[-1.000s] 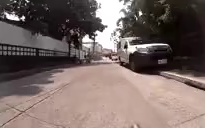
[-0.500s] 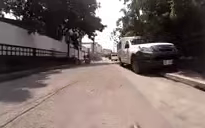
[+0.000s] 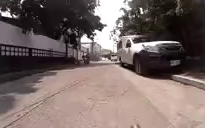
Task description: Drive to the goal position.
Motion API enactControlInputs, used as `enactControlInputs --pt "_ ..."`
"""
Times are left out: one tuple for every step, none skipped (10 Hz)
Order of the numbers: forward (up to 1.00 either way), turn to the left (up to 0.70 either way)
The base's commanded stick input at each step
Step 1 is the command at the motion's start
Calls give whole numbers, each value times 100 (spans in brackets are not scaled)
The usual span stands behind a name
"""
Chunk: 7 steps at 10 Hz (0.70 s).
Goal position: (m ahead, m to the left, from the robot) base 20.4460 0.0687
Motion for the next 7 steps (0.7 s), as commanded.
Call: enactControlInputs --pt "85 0" --pt "85 0" --pt "85 0" --pt "85 0" --pt "85 0" --pt "85 0" --pt "85 0"
